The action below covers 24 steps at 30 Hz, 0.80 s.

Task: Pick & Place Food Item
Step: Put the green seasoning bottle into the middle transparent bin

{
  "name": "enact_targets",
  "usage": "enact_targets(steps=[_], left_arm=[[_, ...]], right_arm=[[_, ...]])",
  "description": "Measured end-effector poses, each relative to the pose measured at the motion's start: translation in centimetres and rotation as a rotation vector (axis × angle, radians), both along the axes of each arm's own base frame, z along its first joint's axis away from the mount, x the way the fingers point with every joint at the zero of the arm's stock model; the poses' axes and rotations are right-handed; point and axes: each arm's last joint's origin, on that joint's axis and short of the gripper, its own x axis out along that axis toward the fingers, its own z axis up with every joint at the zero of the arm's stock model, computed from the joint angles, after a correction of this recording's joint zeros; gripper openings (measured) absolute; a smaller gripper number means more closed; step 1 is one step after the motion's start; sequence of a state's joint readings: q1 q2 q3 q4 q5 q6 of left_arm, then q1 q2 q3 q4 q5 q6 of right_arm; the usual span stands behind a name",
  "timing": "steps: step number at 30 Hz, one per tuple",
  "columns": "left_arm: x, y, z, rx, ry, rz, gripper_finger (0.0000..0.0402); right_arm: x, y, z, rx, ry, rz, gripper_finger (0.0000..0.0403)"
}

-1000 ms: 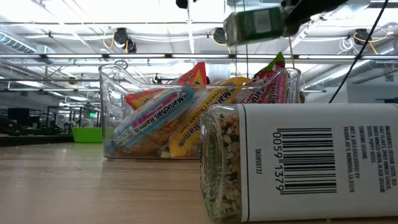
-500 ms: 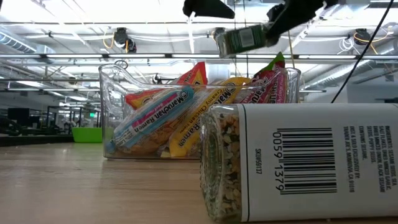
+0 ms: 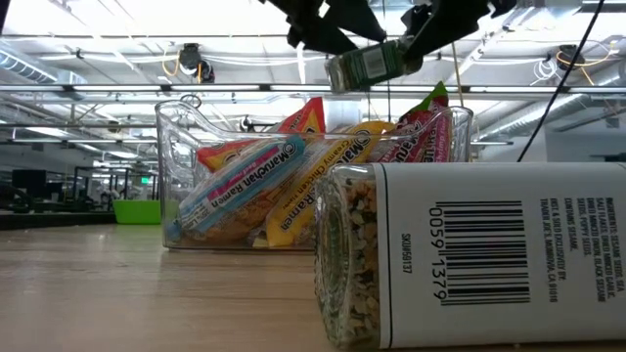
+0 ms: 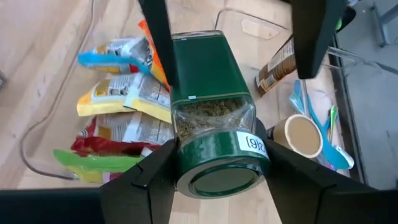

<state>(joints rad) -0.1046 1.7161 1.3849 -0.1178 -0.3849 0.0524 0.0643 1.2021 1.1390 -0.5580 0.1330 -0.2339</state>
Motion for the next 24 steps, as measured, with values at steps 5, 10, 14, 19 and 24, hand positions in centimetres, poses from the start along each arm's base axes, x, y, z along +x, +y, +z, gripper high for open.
enact_targets(steps=[5, 10, 14, 19, 24], left_arm=[[-0.1, 0.7, -0.4, -0.051, 0.036, -0.013, 0.0356], [-0.1, 0.7, -0.4, -0.076, 0.040, -0.049, 0.0357], [-0.1, 0.7, -0.6, -0.090, 0.050, -0.043, 0.0352], [-0.2, 0.7, -0.7, -0.095, 0.065, -0.040, 0.0335], [-0.2, 0.8, -0.7, -0.066, 0.067, -0.037, 0.0300]], right_arm=[[0.8, -0.1, 0.0, -0.040, 0.029, 0.016, 0.0196], [1.2, -0.4, 0.4, -0.095, 0.025, -0.027, 0.0196], [1.3, -0.5, 0.7, -0.097, 0.019, -0.028, 0.0196], [1.2, -0.4, 1.4, -0.094, 0.008, -0.026, 0.0196], [1.2, -0.4, 1.5, -0.092, 0.013, -0.029, 0.0196]])
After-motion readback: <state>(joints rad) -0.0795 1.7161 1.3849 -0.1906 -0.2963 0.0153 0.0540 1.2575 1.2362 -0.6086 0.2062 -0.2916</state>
